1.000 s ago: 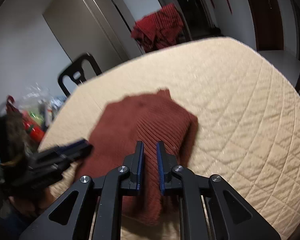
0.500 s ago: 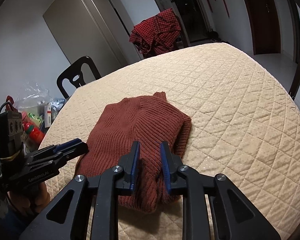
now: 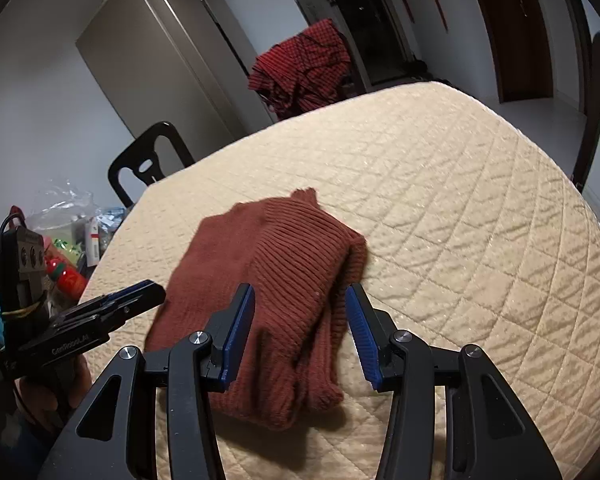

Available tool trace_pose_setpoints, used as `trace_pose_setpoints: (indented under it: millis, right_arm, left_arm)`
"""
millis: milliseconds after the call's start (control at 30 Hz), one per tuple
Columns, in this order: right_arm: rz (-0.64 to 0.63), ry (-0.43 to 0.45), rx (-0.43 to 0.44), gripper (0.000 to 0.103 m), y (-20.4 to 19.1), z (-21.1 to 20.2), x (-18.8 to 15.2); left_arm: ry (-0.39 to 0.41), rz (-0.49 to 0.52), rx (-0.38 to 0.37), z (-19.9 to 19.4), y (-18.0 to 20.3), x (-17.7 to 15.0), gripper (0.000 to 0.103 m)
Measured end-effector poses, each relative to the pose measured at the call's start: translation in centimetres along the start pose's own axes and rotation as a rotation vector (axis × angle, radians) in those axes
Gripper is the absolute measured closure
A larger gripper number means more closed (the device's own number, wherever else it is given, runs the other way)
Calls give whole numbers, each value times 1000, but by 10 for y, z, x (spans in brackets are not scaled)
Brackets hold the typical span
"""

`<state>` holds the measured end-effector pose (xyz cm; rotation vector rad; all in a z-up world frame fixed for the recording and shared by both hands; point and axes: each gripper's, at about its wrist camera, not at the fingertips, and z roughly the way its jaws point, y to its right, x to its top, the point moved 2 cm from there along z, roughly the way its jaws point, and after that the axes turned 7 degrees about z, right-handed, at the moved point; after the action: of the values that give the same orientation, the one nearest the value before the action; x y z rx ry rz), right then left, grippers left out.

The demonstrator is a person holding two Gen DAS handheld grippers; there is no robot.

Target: Fold small clothes

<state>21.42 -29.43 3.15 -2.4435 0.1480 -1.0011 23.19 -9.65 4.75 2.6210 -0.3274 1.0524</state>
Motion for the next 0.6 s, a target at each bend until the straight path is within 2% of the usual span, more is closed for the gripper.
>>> trace_pose_setpoints:
  millis: [167,367,467,600]
  right_arm:
    - [-19,9,27,55,-7,-2,2]
    - [9,-11,14,55,3,4,1]
    - [29,-31,10,55,11,9,-2]
    - [44,-63,-37,55,21,18,-6]
  left_arm:
    - [-1,15,5,2,4,1,65]
    - [-13,-25,8,4,-6,-8,65]
    - [-16,-50,1,6,-13,-11,57]
    - [-27,-57,-8,10,-13,-12,56]
